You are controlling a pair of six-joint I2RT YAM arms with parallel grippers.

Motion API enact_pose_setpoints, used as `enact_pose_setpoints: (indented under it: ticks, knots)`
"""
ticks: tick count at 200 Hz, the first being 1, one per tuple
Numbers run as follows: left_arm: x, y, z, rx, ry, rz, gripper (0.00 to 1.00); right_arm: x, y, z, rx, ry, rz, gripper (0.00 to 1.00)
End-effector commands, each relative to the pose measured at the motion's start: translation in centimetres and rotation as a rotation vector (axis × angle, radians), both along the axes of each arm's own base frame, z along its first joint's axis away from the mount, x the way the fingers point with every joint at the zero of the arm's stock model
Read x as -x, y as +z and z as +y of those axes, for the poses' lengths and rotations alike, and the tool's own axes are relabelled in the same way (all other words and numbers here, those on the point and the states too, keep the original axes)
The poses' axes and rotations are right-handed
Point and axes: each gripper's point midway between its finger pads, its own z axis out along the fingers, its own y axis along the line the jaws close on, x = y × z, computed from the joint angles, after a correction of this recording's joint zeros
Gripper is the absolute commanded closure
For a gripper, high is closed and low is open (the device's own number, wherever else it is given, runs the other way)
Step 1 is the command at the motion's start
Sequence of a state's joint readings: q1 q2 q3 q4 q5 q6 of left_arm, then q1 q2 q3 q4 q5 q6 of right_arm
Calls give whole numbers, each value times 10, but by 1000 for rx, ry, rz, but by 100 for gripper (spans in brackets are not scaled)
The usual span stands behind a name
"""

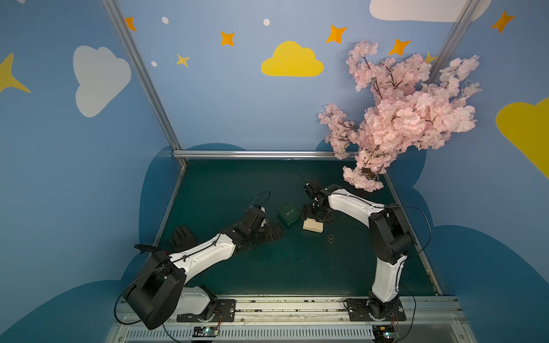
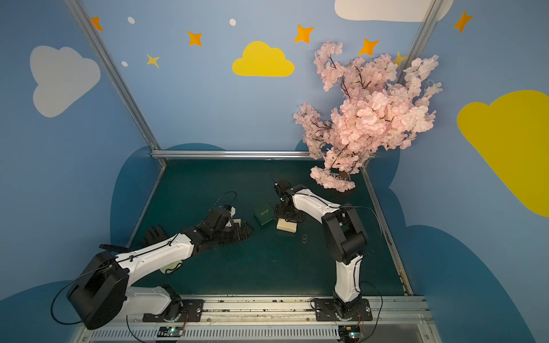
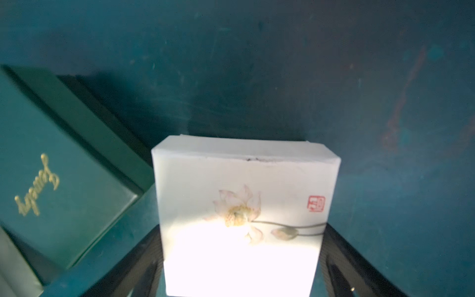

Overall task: Take the rings out of the lift-off lid box
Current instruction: Pick up the jewelry box from the center of the board.

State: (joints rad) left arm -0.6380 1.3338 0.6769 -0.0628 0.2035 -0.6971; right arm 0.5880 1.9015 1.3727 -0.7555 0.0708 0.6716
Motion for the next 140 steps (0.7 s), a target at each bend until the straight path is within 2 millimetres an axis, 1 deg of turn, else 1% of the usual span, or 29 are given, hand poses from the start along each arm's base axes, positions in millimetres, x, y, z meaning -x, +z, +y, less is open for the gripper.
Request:
enact_pose_setpoints:
  ticks: [1, 20, 43, 72, 101, 140]
  knots:
    - [4, 0, -6, 33, -14, 15, 0, 11, 17, 14, -96, 51, -25, 19]
    - [8, -3, -9, 53, -16, 27, 1, 25, 26, 22, -162, 88, -32, 19]
    - [15, -11, -12, 53, -15, 38, 1, 44, 37, 30, -231, 119, -43, 19]
    - [26, -21, -22, 56, -35, 51, 0, 67, 41, 39, -327, 142, -44, 19]
    - [31, -26, -28, 57, -44, 64, 0, 86, 36, 41, -364, 147, -33, 19]
    - [33, -29, -31, 71, -44, 63, 0, 100, 30, 44, -411, 131, -19, 18]
